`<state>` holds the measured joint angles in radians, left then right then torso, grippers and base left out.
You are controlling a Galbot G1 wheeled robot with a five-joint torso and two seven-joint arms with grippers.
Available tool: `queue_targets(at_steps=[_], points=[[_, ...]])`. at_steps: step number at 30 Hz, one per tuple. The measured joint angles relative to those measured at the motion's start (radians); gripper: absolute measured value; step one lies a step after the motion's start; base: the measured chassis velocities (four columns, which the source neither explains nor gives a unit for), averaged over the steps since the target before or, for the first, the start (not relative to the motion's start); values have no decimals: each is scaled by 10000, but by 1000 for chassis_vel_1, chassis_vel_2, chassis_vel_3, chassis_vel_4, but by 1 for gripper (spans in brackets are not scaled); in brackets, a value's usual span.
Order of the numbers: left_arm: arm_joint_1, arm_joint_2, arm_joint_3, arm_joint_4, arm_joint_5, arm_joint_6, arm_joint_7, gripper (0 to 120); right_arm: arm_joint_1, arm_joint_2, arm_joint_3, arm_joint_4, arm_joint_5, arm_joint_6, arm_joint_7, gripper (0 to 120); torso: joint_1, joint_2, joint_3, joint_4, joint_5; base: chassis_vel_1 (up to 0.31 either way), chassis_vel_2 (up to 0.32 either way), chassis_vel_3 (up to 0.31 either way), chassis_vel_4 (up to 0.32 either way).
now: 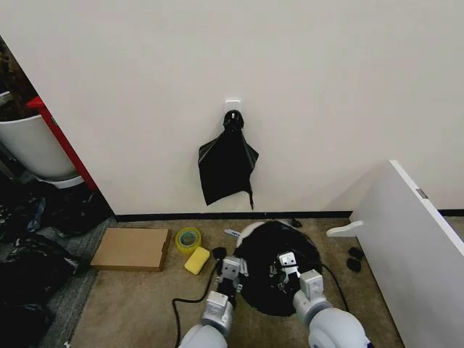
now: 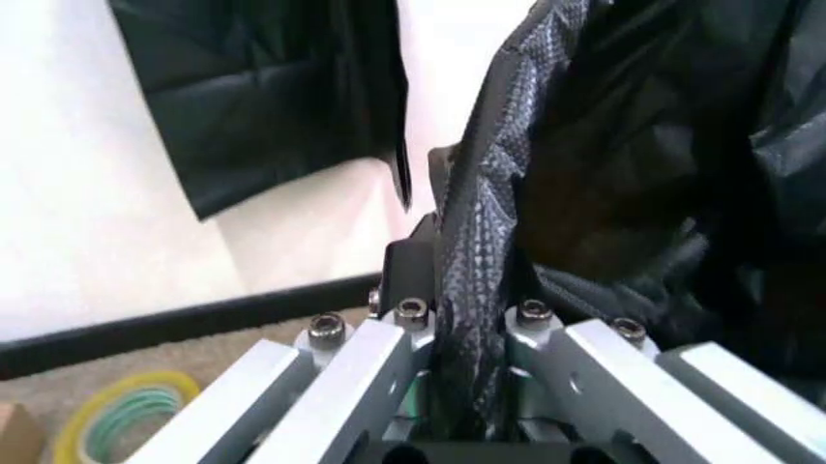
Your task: Place the garbage bag over the trash bin.
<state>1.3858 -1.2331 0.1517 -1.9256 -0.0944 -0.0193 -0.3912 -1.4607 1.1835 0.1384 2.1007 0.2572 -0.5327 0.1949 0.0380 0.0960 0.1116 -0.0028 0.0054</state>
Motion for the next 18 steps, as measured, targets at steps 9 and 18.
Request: queue_targets(at_steps=[9, 18], points=[[297, 128, -150, -106, 613, -280, 163, 1, 127, 35, -334, 79, -412, -292, 112, 0, 0, 0, -1, 6, -18, 0, 0, 0, 0], [-93, 455, -11, 200, 1338, -362, 259, 1, 425, -198, -438, 133, -284, -549, 253, 0, 0, 0, 0, 10, -40, 0, 0, 0, 0]])
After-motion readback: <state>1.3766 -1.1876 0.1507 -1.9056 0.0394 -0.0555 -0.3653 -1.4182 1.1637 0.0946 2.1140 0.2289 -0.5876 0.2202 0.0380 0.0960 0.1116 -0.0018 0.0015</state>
